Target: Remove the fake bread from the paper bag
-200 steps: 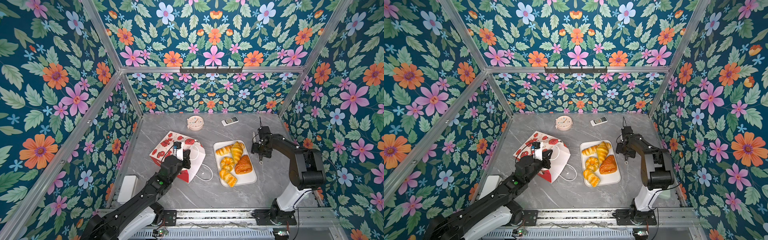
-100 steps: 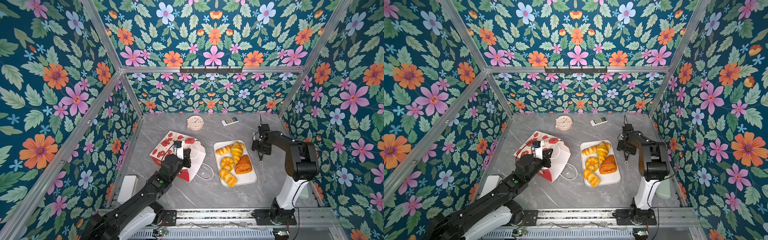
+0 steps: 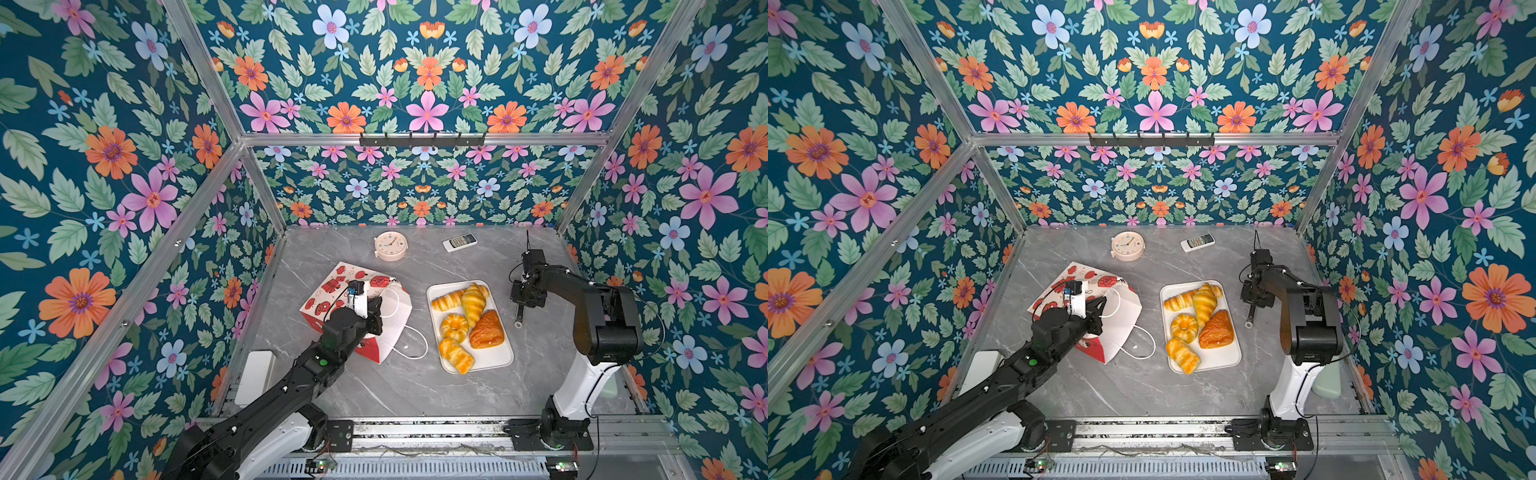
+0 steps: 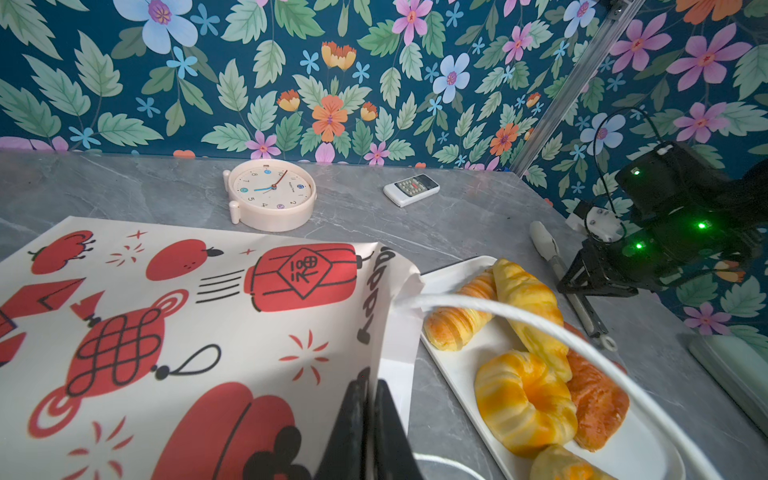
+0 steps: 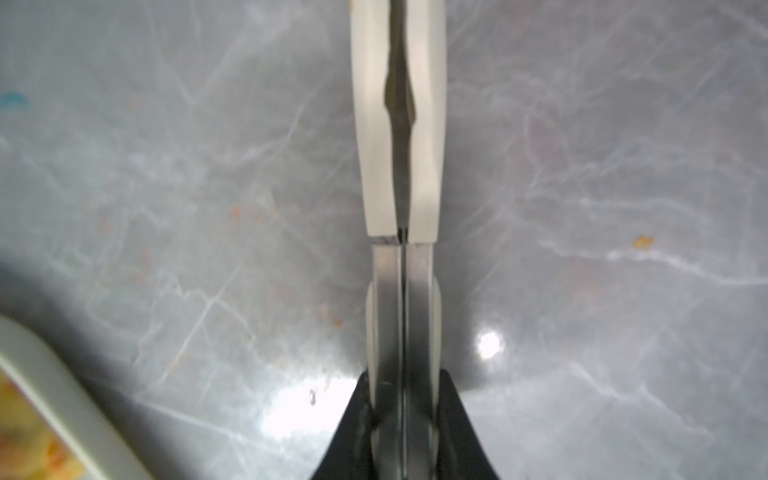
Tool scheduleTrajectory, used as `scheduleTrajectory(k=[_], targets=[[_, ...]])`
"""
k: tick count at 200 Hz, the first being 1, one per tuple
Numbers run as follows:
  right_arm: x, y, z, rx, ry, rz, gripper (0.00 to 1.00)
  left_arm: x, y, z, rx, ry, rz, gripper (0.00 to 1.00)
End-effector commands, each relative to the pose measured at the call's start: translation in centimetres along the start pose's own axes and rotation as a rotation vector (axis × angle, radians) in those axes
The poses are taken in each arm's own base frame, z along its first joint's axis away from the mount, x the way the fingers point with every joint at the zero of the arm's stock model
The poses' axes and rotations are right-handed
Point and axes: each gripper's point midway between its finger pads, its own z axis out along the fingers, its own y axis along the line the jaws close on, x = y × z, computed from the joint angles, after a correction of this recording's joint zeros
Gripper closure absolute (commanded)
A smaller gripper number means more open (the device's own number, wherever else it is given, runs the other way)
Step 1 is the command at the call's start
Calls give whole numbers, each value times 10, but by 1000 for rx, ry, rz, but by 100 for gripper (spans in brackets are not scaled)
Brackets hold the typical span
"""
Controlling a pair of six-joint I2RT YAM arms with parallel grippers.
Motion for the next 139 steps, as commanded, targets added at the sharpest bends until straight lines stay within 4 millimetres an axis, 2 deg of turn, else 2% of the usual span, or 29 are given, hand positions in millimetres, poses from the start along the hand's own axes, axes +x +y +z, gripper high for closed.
scheduleTrajectory(k=[1,21,24,40,58,79,97,113,139], targets=[[14,10,-20,-24,22,-41,82,-8,-5,1,18,-18,4,91],[26,33,-55,-95,6,-105,83,-12,-7,2,23,-19,9,91],[26,39,-68,-124,-14,-116,82,-13,-7,2,23,-19,10,91],[48,68,-106,-252,-9,-198,80,-16,-9,1,23,-12,27,91],[90,102,-148,-387,25,-345,77,-20,-10,1,24,-1,50,91],[149,127,-188,-458,75,-535,75,-24,-12,1,22,17,79,91],[201,144,-214,-503,133,-680,76,-24,-16,-1,38,45,93,91],[236,158,-228,-552,185,-758,76,-22,-20,-4,59,65,105,91],[274,178,-232,-611,260,-860,76,-18,-25,-11,96,92,130,90]])
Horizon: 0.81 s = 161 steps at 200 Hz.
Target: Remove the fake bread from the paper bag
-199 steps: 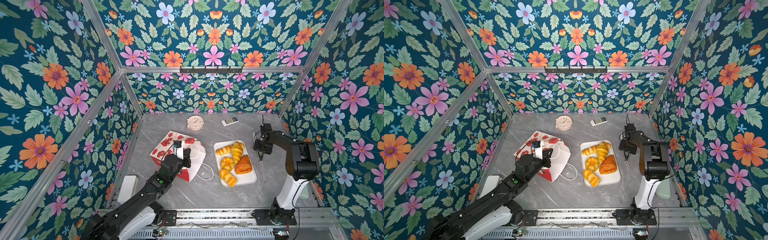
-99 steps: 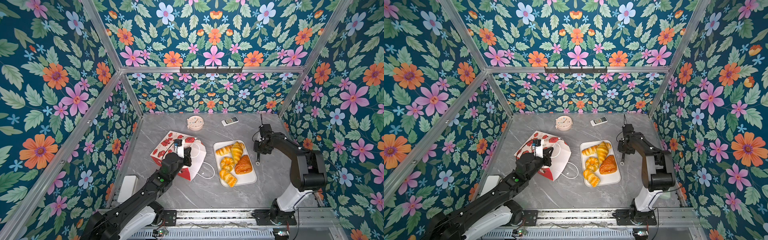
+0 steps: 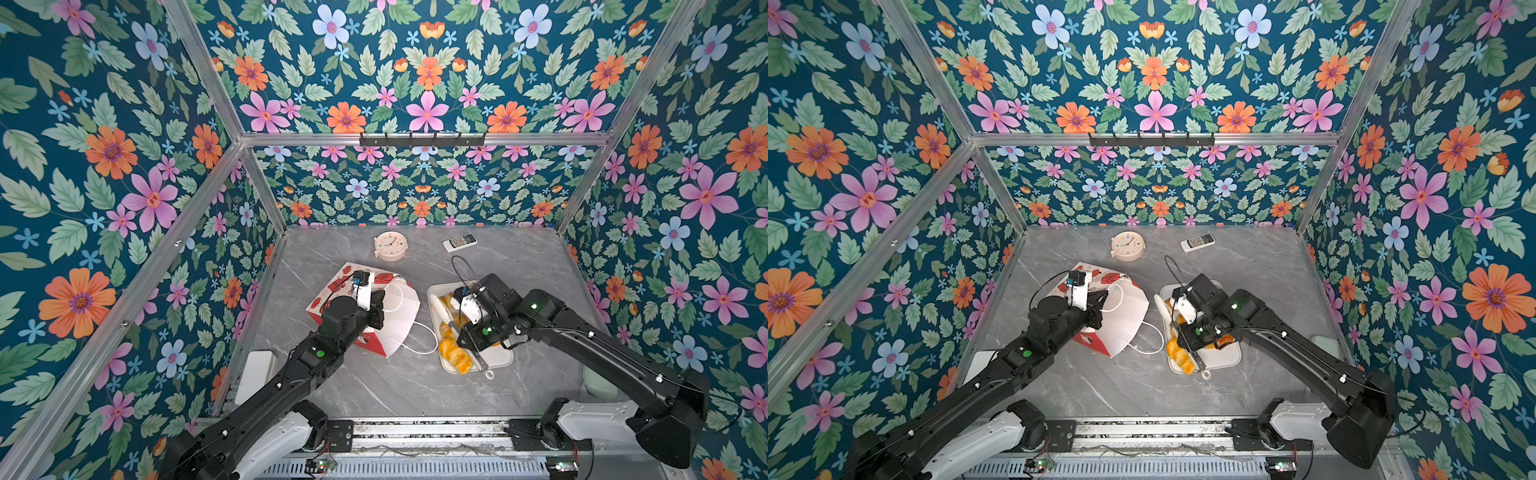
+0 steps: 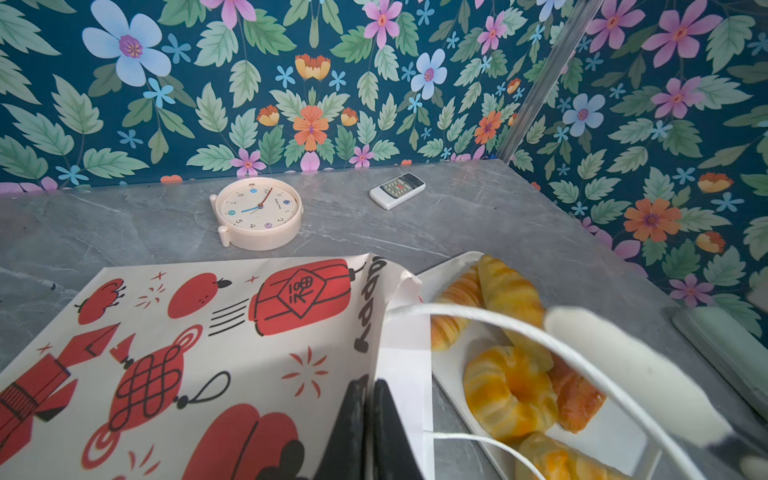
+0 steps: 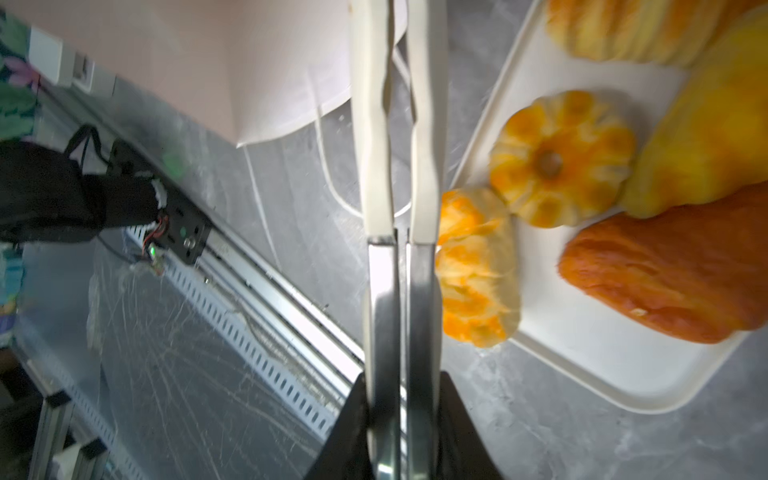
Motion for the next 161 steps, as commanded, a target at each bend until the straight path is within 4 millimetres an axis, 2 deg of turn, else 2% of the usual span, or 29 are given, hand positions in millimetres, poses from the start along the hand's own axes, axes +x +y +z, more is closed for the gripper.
scheduleTrajectory(k=[1,41,62,80,102,105,117,161], targets=[[16,28,11,-71,86,-23,77,7,-7,-5,41,40,41,90],[3,46,45,-108,145,-77,76,15,-9,-15,61,63,33,90],[1,62,67,-118,186,-131,74,14,-8,-21,61,57,26,89],[-9,69,82,-120,190,-142,74,14,-8,-22,56,68,32,89],[-28,73,87,-114,139,-147,71,13,-8,-23,56,79,36,89],[-27,71,96,-106,161,-137,70,13,-8,-23,56,80,36,89],[-34,68,102,-83,147,-128,66,12,-8,-23,54,77,36,89],[-45,69,105,-76,111,-106,61,5,-9,-25,55,60,34,89]])
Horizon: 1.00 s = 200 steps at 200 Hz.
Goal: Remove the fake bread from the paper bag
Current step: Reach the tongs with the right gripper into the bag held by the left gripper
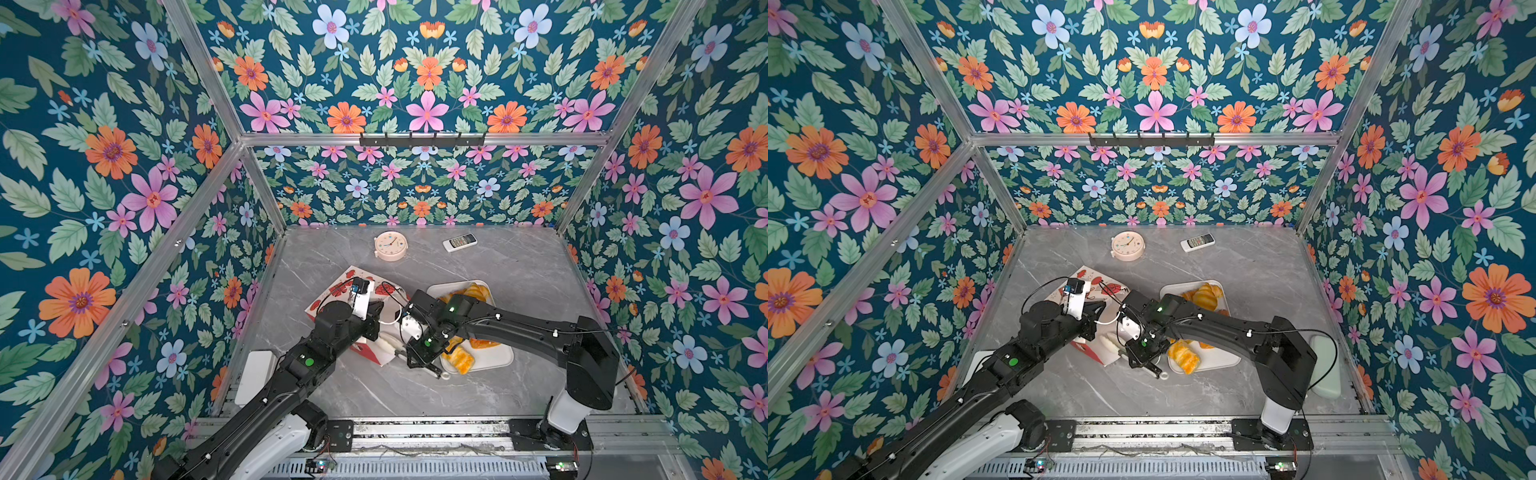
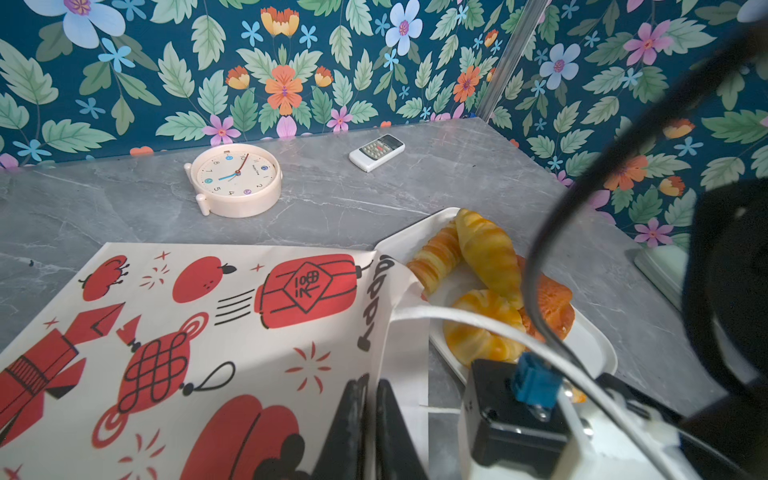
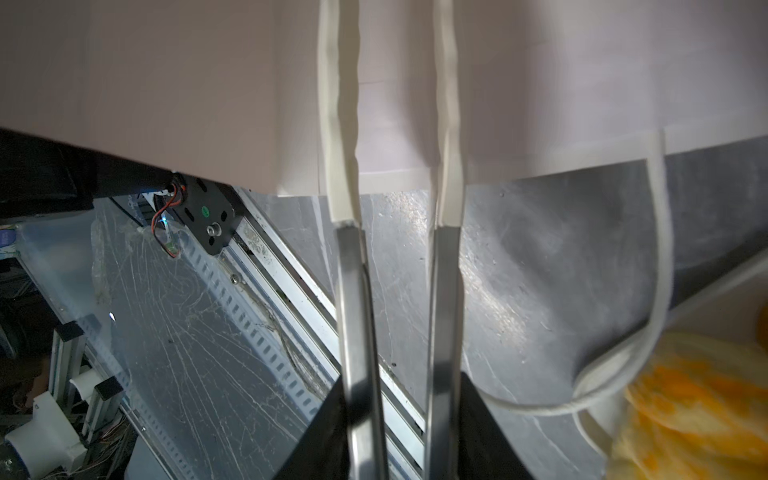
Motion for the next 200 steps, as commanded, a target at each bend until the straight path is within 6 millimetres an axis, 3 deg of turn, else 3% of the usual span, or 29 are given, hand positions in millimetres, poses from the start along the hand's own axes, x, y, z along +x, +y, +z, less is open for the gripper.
scheduleTrajectory(k=[1,47,54,105,186,189,200], targets=[[-11,1,-3,8,-48,13,62,-7,-1,-2,4,-20,11,89],[-15,-6,-9,41,-115,59,65,-5,-3,-1,14,-14,12,89],[-19,-2,-24,30,-171,69,66,-4,-3,-1,12,-13,11,89],[-44,-7,-42,-29,-412,216,66,-12,1,-3,-10,-54,-30,89],[-97,-8,-22,-67,-536,298,63,-29,-3,16,-1,-75,-91,94],[-97,-12,-10,-59,-517,308,63,-29,-3,17,2,-76,-93,94],[-101,-11,-5,-75,-525,319,63,-30,-4,18,7,-78,-96,94]])
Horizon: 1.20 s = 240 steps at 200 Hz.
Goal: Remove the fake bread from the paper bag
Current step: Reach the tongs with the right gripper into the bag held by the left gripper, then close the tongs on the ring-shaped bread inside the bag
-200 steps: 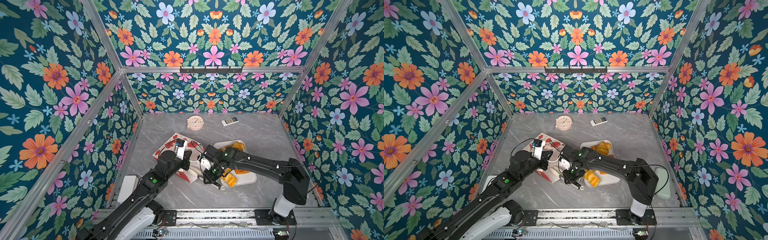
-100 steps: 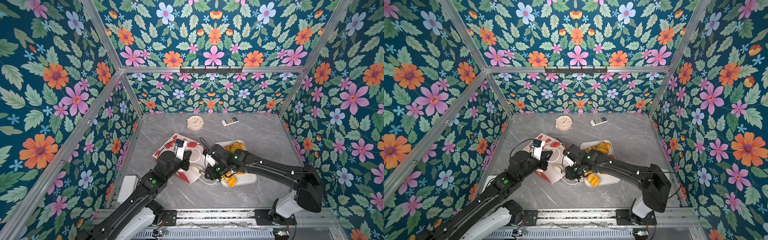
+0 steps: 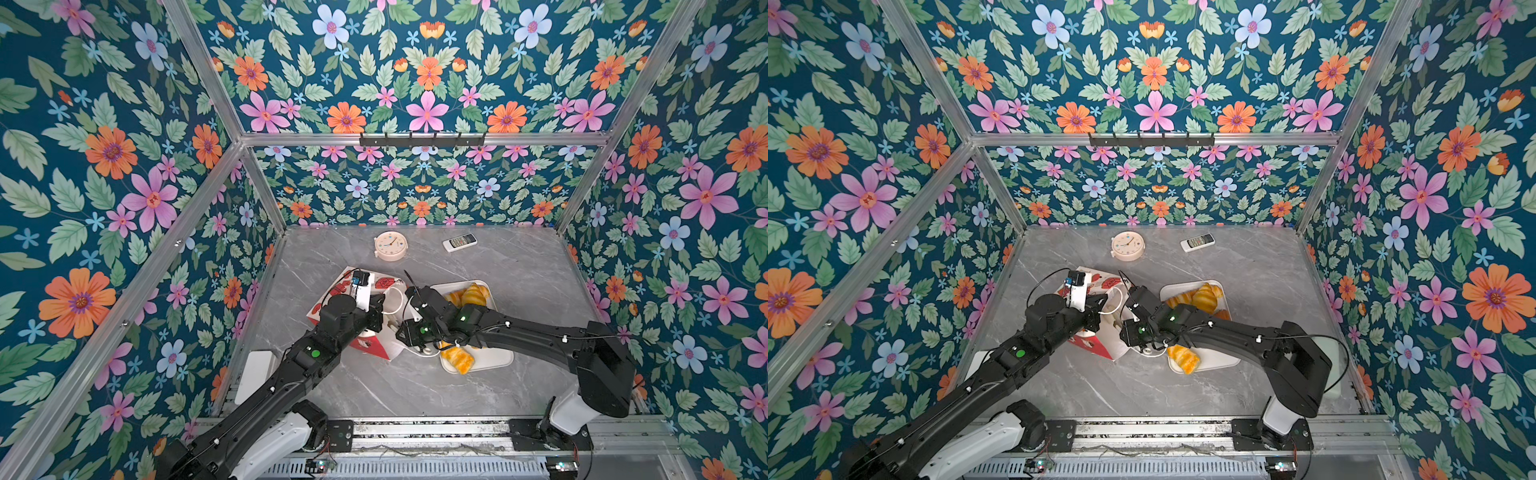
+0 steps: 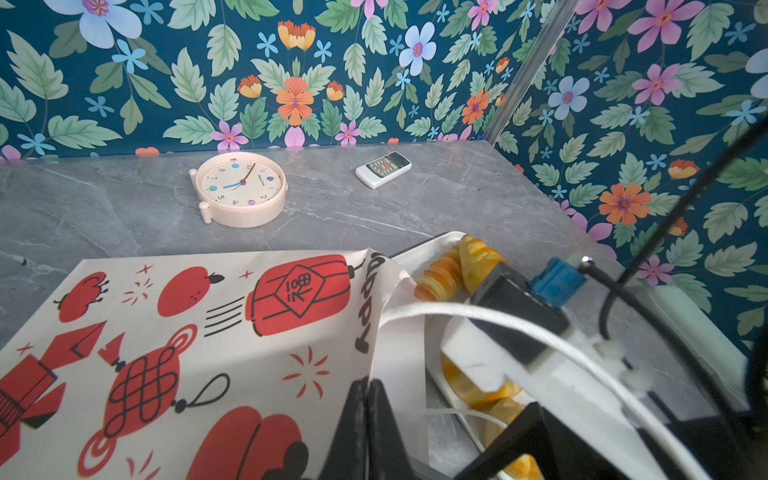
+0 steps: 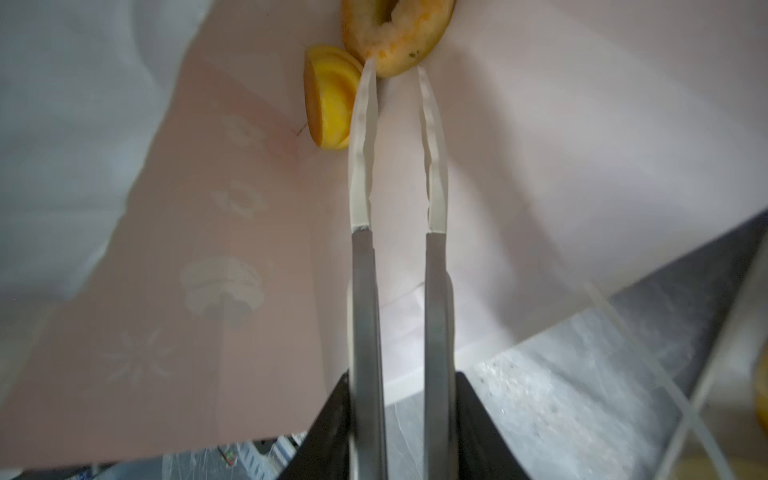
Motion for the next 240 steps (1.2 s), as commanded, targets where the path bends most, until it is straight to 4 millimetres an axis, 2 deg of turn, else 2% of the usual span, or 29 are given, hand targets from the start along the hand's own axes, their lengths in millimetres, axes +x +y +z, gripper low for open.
scheduleTrajectory(k=[1,39,94,139,180,240], targets=[[-20,12,11,-49,-76,37,63,-15,-7,1,29,-50,-24,94],[-25,4,18,-64,-119,111,62,-20,-6,1,18,-54,-25,100],[-25,1,22,-66,-136,151,59,-17,-7,1,24,-43,-15,100],[-30,5,32,-96,-118,169,58,-11,-17,-1,95,-42,-14,100],[-37,-1,34,-84,-138,192,58,-9,-23,-4,133,-48,-22,100],[-34,-5,37,-68,-114,184,57,-6,-25,-5,145,-32,-18,100]])
